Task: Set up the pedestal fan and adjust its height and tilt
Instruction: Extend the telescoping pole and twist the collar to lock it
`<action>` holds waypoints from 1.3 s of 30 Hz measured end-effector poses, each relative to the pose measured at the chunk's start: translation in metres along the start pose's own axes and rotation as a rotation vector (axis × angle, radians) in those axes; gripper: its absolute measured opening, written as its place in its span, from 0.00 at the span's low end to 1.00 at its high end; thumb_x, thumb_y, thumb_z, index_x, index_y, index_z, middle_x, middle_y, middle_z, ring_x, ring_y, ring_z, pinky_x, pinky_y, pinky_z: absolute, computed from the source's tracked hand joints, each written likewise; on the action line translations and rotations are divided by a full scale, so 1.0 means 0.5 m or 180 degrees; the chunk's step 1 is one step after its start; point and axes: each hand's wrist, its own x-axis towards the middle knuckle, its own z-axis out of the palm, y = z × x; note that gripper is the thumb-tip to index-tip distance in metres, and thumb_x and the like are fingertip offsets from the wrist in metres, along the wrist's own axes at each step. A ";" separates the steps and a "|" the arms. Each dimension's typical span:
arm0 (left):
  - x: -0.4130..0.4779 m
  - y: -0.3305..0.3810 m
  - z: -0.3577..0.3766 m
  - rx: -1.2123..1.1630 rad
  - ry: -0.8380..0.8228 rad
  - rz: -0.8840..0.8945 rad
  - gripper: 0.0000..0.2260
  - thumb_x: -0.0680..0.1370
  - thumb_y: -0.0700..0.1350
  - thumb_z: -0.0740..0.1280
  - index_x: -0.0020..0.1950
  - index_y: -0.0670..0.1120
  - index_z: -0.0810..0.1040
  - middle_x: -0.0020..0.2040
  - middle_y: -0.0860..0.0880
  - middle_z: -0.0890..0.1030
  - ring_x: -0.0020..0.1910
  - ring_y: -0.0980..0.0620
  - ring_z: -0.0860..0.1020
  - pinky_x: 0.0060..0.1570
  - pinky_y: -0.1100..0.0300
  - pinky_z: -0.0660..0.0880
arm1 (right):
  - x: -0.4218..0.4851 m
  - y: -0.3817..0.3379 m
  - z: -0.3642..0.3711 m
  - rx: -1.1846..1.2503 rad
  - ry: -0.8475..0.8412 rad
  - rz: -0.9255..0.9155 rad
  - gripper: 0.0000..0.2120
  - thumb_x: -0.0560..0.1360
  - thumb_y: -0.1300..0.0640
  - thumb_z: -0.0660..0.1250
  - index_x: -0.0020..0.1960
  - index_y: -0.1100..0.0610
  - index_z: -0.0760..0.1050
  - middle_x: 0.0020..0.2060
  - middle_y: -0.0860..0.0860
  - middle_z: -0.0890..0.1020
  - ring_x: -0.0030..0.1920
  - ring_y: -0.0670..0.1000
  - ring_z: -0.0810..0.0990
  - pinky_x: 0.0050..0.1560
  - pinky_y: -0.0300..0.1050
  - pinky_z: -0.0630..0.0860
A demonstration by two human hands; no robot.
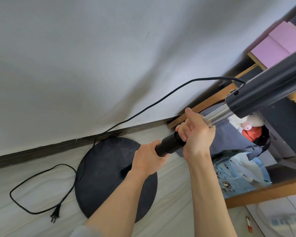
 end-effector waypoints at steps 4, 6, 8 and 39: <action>-0.003 -0.003 0.005 -0.0093 -0.0021 -0.0051 0.11 0.64 0.60 0.65 0.45 0.71 0.71 0.33 0.61 0.79 0.35 0.60 0.78 0.35 0.62 0.76 | 0.003 -0.017 -0.003 0.0048 -0.0030 -0.0024 0.24 0.72 0.61 0.68 0.25 0.51 0.59 0.21 0.49 0.58 0.22 0.48 0.56 0.27 0.40 0.60; -0.004 0.000 0.003 -0.0110 -0.0058 -0.0058 0.10 0.63 0.61 0.64 0.43 0.72 0.72 0.37 0.67 0.79 0.40 0.66 0.77 0.33 0.66 0.71 | 0.008 -0.038 -0.005 0.0189 0.0034 -0.0060 0.26 0.74 0.63 0.67 0.24 0.50 0.59 0.21 0.48 0.59 0.22 0.48 0.55 0.27 0.40 0.60; -0.007 0.004 0.001 -0.0145 -0.0082 -0.0096 0.11 0.62 0.61 0.63 0.44 0.70 0.72 0.39 0.70 0.78 0.41 0.68 0.76 0.33 0.66 0.69 | 0.011 -0.063 -0.005 0.0267 0.0112 -0.0119 0.26 0.73 0.63 0.67 0.23 0.49 0.58 0.21 0.48 0.58 0.23 0.50 0.53 0.28 0.41 0.60; -0.006 0.006 0.002 -0.0007 -0.0059 -0.0071 0.10 0.63 0.65 0.62 0.43 0.72 0.70 0.32 0.62 0.79 0.33 0.60 0.78 0.34 0.60 0.77 | 0.003 -0.021 -0.014 0.0176 0.0029 -0.0010 0.25 0.72 0.59 0.69 0.28 0.52 0.55 0.23 0.51 0.55 0.23 0.50 0.54 0.25 0.38 0.64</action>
